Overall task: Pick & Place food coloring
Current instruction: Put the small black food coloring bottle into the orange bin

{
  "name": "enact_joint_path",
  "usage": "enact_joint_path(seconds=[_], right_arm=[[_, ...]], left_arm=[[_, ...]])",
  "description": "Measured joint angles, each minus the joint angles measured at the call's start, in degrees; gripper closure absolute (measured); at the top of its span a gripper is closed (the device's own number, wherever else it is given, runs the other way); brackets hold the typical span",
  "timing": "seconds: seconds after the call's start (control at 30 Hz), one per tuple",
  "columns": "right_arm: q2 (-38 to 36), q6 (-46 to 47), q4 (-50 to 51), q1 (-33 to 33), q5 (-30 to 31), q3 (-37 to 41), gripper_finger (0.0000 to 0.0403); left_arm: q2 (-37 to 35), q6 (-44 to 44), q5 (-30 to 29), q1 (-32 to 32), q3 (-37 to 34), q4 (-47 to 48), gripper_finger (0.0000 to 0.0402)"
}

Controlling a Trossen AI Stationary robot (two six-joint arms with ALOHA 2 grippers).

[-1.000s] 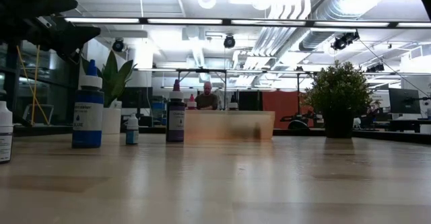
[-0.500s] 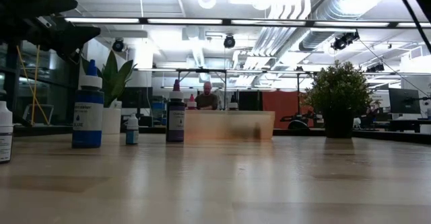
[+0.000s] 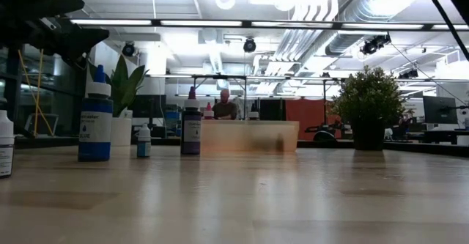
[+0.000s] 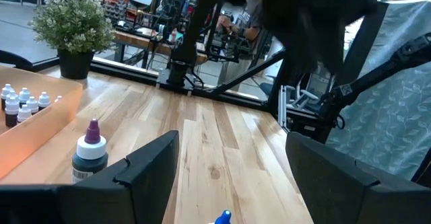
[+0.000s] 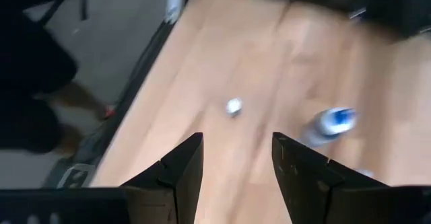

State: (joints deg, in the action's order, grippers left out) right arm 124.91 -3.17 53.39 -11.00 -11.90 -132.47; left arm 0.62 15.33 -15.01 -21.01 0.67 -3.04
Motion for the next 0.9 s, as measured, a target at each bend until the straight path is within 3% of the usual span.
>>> enact_joint_path(seconds=[0.13, 0.4, 0.73, 0.9], right_arm=[[3.03, 0.98, 3.98, -2.76, -2.49, -0.01, 0.0237], [7.09, -5.37, 7.69, -6.93, -1.16, -0.01, 0.0237], [11.33, -10.4, -0.13, -8.72, -4.15, 0.29, 0.0237], [13.97, -11.28, -5.88, -8.61, 0.47, 0.25, 0.0237]], left_arm=[[-0.02, 0.0, 0.01, 0.0, 0.0, 0.01, 0.013], [-0.02, 0.0, 0.0, 0.0, 0.0, 0.03, 0.013], [0.05, 0.0, 0.07, 0.0, 0.0, 0.01, 0.013], [0.04, 0.0, 0.09, 0.0, 0.0, 0.01, 0.013]])
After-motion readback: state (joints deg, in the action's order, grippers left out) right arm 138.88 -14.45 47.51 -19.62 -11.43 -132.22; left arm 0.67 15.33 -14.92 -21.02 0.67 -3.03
